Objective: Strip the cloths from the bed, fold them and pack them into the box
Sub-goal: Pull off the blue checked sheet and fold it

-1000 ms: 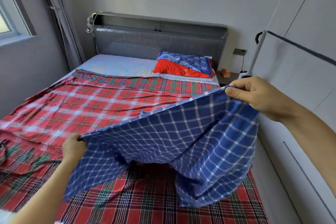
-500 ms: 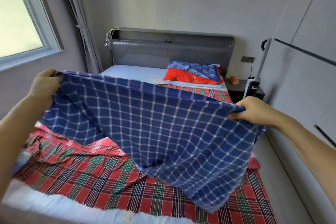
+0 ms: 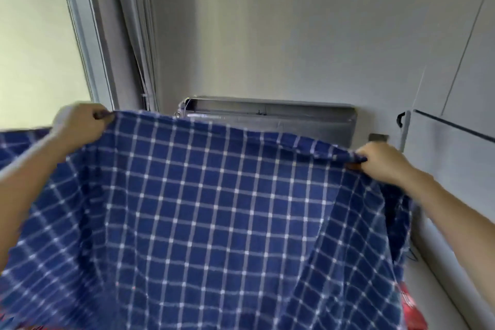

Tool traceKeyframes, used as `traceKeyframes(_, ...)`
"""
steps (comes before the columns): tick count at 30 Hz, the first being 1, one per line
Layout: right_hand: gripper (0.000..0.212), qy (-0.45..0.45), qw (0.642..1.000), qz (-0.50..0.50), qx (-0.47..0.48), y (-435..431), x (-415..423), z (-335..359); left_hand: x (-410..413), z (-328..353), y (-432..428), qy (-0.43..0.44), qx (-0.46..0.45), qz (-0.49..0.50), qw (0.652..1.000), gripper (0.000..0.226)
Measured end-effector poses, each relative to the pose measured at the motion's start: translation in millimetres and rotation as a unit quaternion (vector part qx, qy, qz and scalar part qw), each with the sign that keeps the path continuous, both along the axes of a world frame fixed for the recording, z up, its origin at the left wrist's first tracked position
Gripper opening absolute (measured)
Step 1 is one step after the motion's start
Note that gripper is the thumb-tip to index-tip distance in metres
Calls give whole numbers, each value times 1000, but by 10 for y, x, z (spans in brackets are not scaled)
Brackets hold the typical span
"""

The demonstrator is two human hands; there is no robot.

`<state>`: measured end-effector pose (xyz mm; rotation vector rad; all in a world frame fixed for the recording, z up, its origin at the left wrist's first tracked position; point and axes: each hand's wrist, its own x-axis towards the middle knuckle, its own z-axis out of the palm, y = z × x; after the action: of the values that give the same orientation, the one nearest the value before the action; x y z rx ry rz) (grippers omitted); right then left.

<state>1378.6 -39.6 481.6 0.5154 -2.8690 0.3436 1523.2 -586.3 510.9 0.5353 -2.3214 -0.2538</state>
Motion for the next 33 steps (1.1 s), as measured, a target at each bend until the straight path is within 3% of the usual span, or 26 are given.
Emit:
traceKeyframes(5,18,-74,981,-77,160,-503,-746,-1143,-739,-1158,-423,-139,13,9,990,20)
traceKeyframes(8,23,-74,979,-125,146,-939,-1152,-1294,-1321,-1365,-792,-136,17,16,990,16)
traceKeyframes(12,20,75,981,-180,-10,-1445,-1871,-189,-2215,-162,-1178,54,35,-13,998,22)
traceKeyframes(16,18,312,915,-227,-121,-1662,-2113,1470,-2415,1464,-1397,247,-1,-106,963,28)
traceKeyframes(19,30,394,859,-265,-192,-1629,-1959,2253,-2326,2091,-1525,288,-39,-183,939,33)
traceKeyframes(22,33,410,847,-278,-193,-1549,-1766,2452,-2353,2279,-1666,288,-29,-236,928,38)
traceKeyframes(25,25,419,856,-258,-160,-1427,-1674,2187,-2380,2122,-1835,279,-16,-212,936,47)
traceKeyframes(29,17,381,897,-188,-119,-1200,-1553,1384,-1969,1338,-1531,217,-97,-221,946,29)
traceKeyframes(33,29,316,938,-116,-82,-961,-1345,296,-1542,487,-1353,128,-151,-223,955,13)
